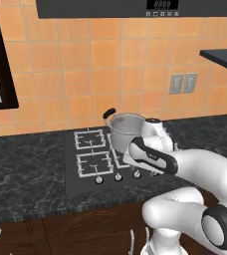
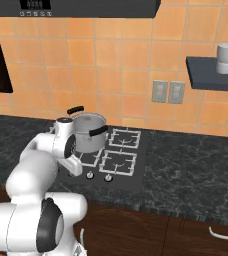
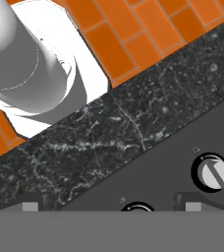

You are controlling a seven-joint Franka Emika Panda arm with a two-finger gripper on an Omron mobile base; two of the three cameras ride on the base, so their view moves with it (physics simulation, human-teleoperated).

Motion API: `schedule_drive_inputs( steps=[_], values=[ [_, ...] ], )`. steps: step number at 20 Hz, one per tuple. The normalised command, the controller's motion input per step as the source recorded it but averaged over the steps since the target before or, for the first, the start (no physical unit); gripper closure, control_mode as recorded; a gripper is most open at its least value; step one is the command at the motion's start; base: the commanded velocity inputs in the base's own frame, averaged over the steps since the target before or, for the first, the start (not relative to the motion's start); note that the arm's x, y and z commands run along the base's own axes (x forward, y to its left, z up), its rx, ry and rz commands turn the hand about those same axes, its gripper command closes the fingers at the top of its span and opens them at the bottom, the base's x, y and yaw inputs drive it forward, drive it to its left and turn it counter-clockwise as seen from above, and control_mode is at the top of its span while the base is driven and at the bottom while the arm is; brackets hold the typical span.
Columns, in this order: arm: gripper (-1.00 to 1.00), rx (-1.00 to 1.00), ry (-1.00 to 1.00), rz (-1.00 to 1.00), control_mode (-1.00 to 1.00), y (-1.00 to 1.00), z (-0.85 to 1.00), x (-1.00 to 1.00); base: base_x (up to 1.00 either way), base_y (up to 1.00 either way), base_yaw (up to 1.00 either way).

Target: Turn off the center burner of the stove.

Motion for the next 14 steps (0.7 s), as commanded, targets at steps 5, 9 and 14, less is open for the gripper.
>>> schedule_drive_inputs(
  steps=[5,9,14],
  values=[
    [-1.00,0.00,0.00,0.03,-1.00,0.00,-0.09,0.18,0.00,0.00,0.00],
    [-1.00,0.00,0.00,0.03,-1.00,0.00,-0.16,0.14,0.00,0.00,0.00],
    [-1.00,0.00,0.00,0.03,-1.00,0.00,-0.16,0.16,0.00,0.00,0.00]
  ],
)
